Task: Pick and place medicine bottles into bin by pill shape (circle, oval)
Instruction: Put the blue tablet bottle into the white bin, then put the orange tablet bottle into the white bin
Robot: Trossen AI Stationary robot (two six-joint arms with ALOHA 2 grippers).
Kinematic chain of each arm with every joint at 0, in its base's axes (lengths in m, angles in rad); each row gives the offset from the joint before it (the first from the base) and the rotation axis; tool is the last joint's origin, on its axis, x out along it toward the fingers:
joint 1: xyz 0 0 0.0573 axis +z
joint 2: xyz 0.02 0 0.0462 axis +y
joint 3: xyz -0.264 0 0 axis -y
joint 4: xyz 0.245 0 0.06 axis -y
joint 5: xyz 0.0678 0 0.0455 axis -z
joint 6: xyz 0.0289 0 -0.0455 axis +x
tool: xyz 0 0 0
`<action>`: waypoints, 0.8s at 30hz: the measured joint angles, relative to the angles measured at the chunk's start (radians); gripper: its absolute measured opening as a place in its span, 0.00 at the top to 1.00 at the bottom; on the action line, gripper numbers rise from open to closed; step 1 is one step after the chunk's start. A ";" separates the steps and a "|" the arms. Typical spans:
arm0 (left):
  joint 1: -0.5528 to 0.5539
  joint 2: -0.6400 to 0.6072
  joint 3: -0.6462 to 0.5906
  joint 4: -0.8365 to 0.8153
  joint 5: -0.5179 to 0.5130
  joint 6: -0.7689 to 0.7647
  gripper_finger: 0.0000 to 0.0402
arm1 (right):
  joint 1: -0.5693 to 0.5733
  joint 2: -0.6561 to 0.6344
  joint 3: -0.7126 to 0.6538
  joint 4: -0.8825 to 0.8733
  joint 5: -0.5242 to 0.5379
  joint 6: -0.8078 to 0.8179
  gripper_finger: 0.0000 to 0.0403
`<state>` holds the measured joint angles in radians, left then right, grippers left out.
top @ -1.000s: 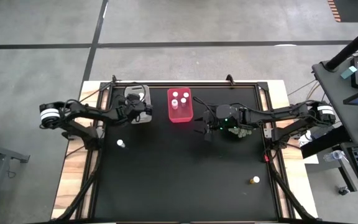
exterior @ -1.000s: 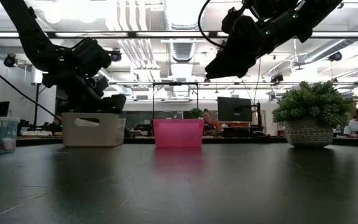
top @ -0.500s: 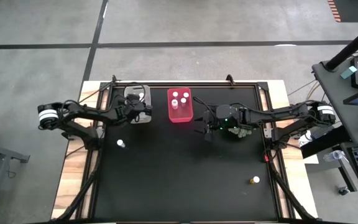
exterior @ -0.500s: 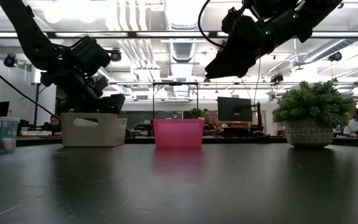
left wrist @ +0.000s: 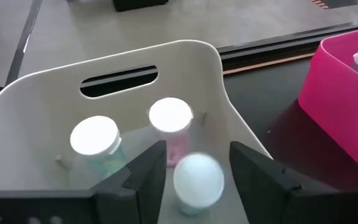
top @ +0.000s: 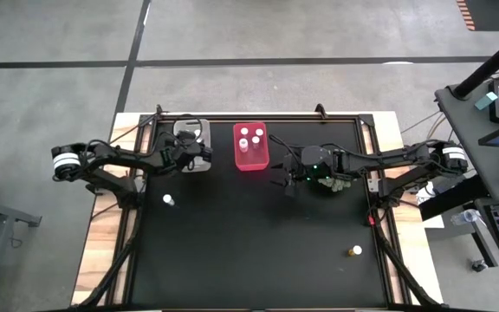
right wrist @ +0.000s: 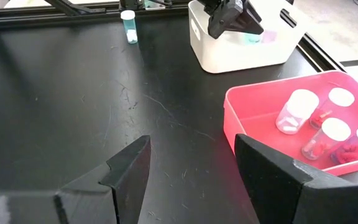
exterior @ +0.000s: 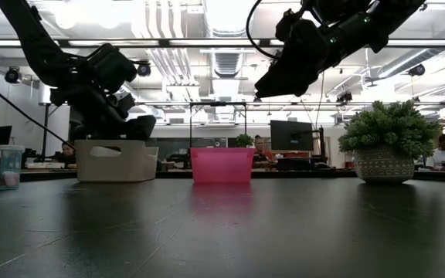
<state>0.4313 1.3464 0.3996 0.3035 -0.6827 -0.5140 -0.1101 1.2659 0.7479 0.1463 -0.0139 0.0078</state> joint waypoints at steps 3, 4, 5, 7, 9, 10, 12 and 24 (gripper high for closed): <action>0.000 -0.002 0.000 0.000 0.000 0.000 0.55 | 0.000 0.000 0.000 0.000 0.000 0.000 0.44; 0.000 -0.005 0.000 0.000 0.000 0.002 0.54 | 0.000 0.000 0.000 0.000 0.000 0.000 0.44; 0.000 -0.009 0.000 0.000 0.000 0.014 0.53 | 0.000 0.000 0.000 0.000 0.000 0.000 0.44; -0.002 -0.024 0.006 -0.009 0.016 0.051 0.52 | 0.000 0.000 0.000 -0.001 0.000 0.000 0.44; -0.004 -0.048 0.012 -0.008 0.029 0.071 0.52 | 0.000 0.000 0.000 -0.002 0.000 0.000 0.44; -0.006 -0.064 0.014 -0.008 0.031 0.080 0.52 | 0.000 0.000 0.000 -0.001 0.000 0.000 0.44; -0.011 -0.098 0.015 -0.009 0.032 0.099 0.52 | 0.000 0.000 0.000 -0.002 0.000 0.000 0.44; -0.174 -0.384 0.015 -0.024 0.121 0.196 0.52 | 0.002 0.000 0.000 -0.050 -0.002 0.047 0.44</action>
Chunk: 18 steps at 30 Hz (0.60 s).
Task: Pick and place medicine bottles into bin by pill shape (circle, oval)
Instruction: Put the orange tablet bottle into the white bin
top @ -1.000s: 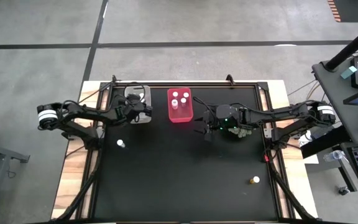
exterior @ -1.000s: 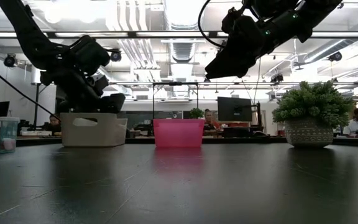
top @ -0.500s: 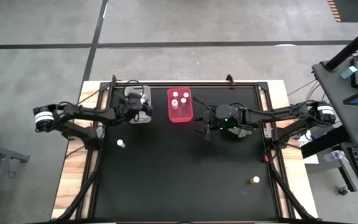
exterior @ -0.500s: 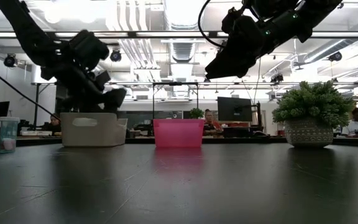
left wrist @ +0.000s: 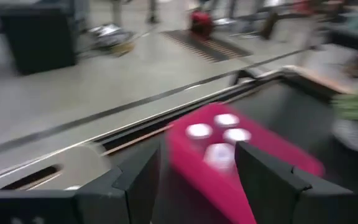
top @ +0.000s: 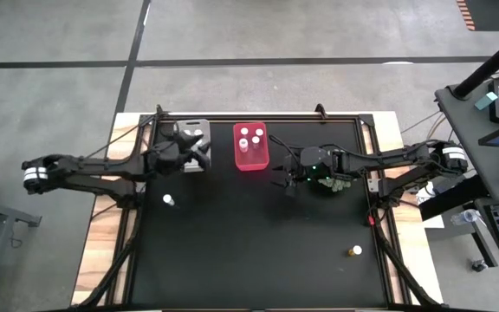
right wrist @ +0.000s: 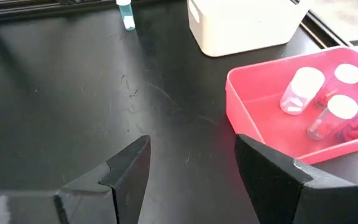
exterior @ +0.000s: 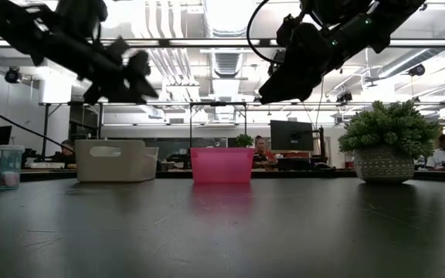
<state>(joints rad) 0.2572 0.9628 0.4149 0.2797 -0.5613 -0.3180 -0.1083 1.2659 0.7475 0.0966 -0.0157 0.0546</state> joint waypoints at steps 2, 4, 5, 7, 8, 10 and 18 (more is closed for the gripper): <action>-0.058 -0.031 0.002 0.000 0.004 0.025 0.52 | 0.001 0.000 0.000 -0.007 -0.006 0.012 0.44; -0.119 -0.058 0.008 0.000 0.005 0.055 0.52 | 0.004 0.000 0.000 -0.021 -0.012 0.040 0.44; -0.149 -0.067 0.013 0.003 0.006 0.067 0.52 | 0.007 0.000 0.000 -0.030 -0.012 0.054 0.44; -0.208 -0.079 0.022 0.006 0.008 0.090 0.52 | 0.017 0.000 0.000 -0.052 -0.013 0.069 0.44; -0.233 -0.083 0.026 0.003 0.009 0.095 0.52 | 0.023 0.000 0.000 -0.063 -0.016 0.081 0.44; -0.281 -0.087 0.034 0.007 0.010 0.097 0.52 | 0.039 0.000 0.005 -0.100 -0.019 0.100 0.44; -0.411 -0.086 0.034 0.014 0.012 0.088 0.52 | 0.130 0.000 0.058 -0.261 -0.033 0.186 0.44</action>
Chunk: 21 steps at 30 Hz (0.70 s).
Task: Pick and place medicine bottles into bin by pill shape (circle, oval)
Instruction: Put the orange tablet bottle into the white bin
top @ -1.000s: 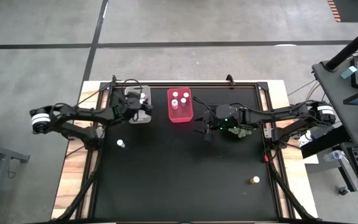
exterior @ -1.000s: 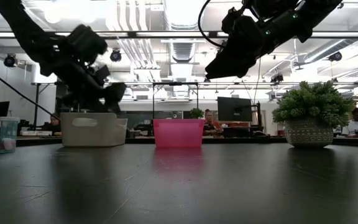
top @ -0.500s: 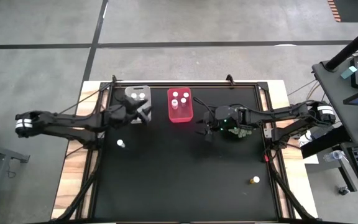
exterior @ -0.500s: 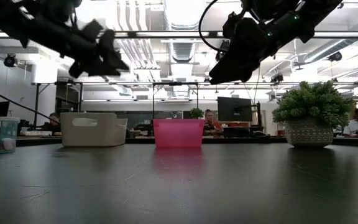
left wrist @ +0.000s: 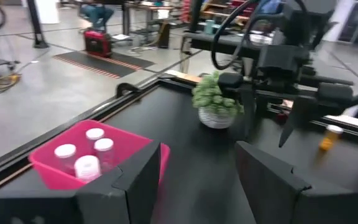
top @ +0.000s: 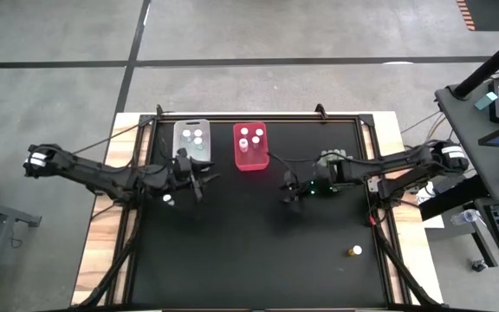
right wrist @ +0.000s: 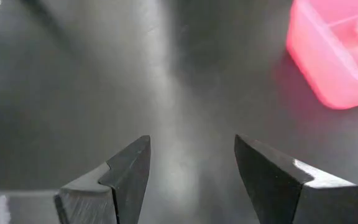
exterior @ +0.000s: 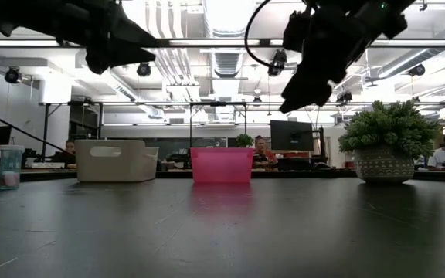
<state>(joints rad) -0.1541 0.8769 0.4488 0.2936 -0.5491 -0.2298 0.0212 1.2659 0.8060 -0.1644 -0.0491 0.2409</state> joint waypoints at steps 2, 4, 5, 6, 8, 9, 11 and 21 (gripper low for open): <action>-0.022 0.004 0.000 0.011 0.001 0.000 0.52 | 0.026 0.000 0.029 -0.060 -0.012 0.026 0.44; -0.040 0.004 0.000 0.025 0.002 0.000 0.52 | 0.053 0.000 0.060 -0.130 -0.014 0.054 0.44; -0.047 0.006 0.000 0.035 0.002 -0.001 0.52 | 0.068 0.000 0.076 -0.169 -0.014 0.060 0.44; -0.054 0.008 0.000 0.041 0.002 -0.002 0.52 | 0.083 0.000 0.092 -0.210 -0.014 0.071 0.44; -0.069 0.009 0.000 0.039 0.002 -0.009 0.52 | 0.111 0.000 0.118 -0.287 -0.014 0.093 0.44; -0.075 0.009 0.000 0.041 0.002 -0.026 0.52 | 0.125 0.000 0.128 -0.317 -0.014 0.105 0.44; -0.085 0.011 0.000 0.041 0.004 -0.061 0.52 | 0.152 0.000 0.138 -0.367 -0.014 0.118 0.44; -0.146 0.034 -0.001 0.044 0.043 -0.184 0.52 | 0.264 0.000 0.122 -0.533 -0.012 0.319 0.44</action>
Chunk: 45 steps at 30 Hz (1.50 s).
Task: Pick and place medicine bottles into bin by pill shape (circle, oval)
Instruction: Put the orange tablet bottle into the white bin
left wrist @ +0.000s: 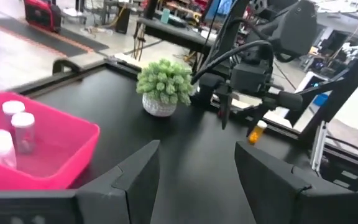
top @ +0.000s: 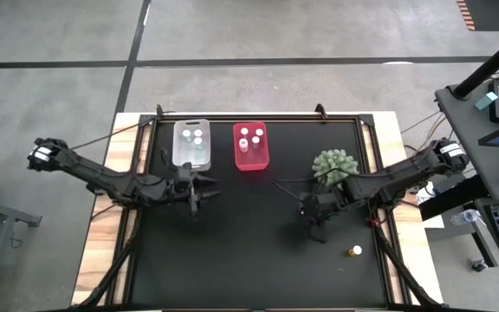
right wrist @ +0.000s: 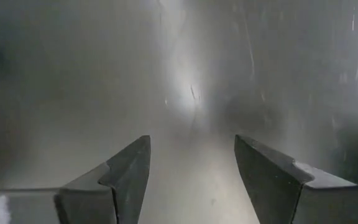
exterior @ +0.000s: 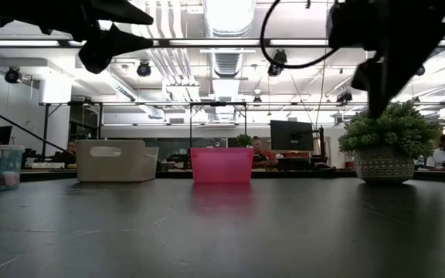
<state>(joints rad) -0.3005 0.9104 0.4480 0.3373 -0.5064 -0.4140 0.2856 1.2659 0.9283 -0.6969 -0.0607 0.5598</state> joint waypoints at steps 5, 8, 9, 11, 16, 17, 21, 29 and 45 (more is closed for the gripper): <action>-0.014 0.032 0.003 -0.008 0.000 -0.078 0.52 | 0.027 -0.002 0.000 -0.083 -0.007 0.093 0.44; -0.021 0.058 0.025 -0.005 0.000 -0.078 0.52 | 0.030 -0.002 0.000 -0.145 -0.056 0.171 0.44; -0.022 0.065 0.033 -0.006 0.000 -0.076 0.52 | 0.032 -0.002 0.001 -0.169 -0.076 0.199 0.44; -0.021 0.079 0.054 -0.007 0.000 -0.052 0.52 | 0.041 -0.002 0.008 -0.214 -0.109 0.258 0.44; -0.021 0.097 0.098 -0.006 0.000 0.058 0.52 | 0.099 -0.002 0.054 -0.332 -0.156 0.421 0.44; -0.021 0.097 0.103 -0.006 -0.001 0.079 0.52 | 0.117 -0.002 0.067 -0.352 -0.156 0.456 0.44; -0.020 0.095 0.119 -0.006 -0.002 0.136 0.52 | 0.206 -0.002 0.117 -0.415 -0.158 0.575 0.44; -0.020 0.090 0.130 -0.006 -0.002 0.189 0.52 | 0.381 -0.003 0.144 -0.430 -0.160 0.845 0.44; -0.020 0.089 0.130 -0.005 -0.007 0.269 0.52 | 0.558 -0.005 0.010 -0.393 -0.140 1.123 0.44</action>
<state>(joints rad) -0.3206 0.9989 0.5777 0.3325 -0.5137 -0.1446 0.8436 1.2608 0.9386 -1.0900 -0.2008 1.6823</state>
